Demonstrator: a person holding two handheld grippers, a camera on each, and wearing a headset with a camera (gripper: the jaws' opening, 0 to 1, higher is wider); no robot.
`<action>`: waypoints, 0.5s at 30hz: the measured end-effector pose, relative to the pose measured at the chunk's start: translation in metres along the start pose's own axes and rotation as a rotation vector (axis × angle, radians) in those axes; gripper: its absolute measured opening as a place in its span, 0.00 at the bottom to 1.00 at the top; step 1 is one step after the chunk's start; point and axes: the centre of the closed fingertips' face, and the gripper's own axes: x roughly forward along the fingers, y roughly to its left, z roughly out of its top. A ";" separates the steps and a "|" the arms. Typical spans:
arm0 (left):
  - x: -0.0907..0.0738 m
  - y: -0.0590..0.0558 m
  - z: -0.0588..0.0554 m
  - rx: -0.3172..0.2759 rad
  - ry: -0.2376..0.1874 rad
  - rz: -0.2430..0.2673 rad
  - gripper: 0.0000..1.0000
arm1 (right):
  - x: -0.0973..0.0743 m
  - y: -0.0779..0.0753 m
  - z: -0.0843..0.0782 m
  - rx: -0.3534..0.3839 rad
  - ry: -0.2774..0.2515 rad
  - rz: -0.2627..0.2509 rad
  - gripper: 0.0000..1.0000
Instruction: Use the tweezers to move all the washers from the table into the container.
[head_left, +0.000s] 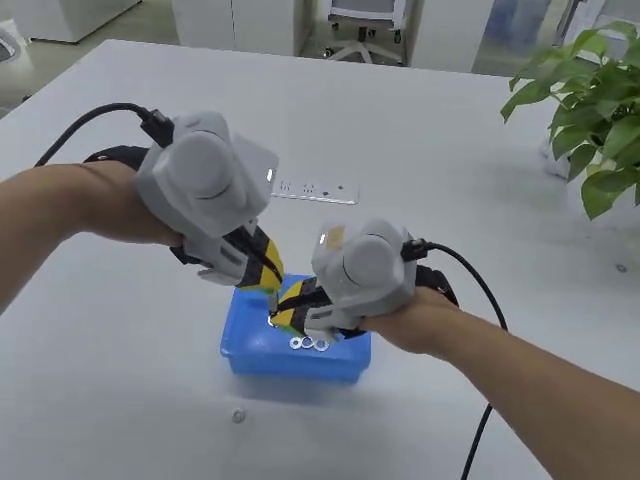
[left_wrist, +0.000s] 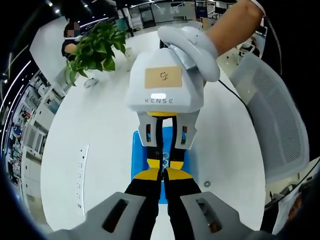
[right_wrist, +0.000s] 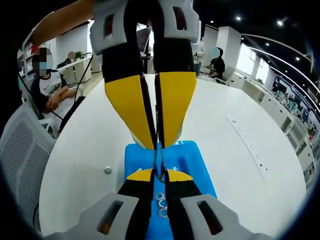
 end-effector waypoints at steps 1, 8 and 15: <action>0.002 0.001 -0.001 -0.001 0.002 -0.001 0.06 | 0.002 -0.001 -0.002 0.001 0.002 0.001 0.10; 0.015 0.004 -0.007 -0.018 0.002 -0.007 0.06 | 0.010 -0.004 -0.014 0.012 0.028 0.008 0.10; 0.024 0.004 -0.012 -0.032 0.000 -0.005 0.06 | 0.016 -0.005 -0.023 0.021 0.052 0.017 0.10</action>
